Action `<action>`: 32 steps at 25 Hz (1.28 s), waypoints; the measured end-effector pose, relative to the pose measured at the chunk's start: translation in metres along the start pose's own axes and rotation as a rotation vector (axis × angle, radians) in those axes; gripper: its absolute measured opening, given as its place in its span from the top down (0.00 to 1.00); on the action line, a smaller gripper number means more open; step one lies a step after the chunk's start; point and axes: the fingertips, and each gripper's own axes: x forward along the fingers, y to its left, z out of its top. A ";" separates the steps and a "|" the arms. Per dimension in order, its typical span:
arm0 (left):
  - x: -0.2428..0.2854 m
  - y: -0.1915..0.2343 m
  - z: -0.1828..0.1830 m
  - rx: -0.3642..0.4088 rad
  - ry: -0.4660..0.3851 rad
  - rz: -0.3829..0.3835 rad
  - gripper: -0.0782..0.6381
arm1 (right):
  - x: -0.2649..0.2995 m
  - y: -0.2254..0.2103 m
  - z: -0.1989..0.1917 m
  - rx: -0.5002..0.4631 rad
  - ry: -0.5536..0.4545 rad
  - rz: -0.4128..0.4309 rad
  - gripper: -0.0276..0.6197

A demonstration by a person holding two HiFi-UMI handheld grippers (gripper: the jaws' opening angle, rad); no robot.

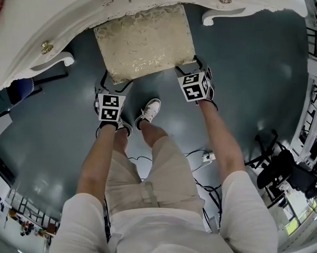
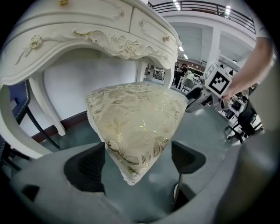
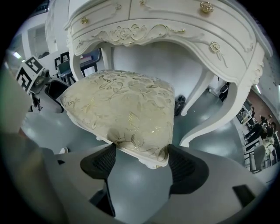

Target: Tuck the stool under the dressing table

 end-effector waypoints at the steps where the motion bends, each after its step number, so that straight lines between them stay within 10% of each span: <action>1: 0.001 0.002 0.000 -0.014 -0.005 0.001 0.24 | 0.001 0.000 0.000 0.001 -0.001 0.001 0.38; 32: 0.020 0.050 0.033 -0.030 -0.034 0.019 0.26 | 0.025 -0.011 0.046 0.013 -0.028 0.000 0.38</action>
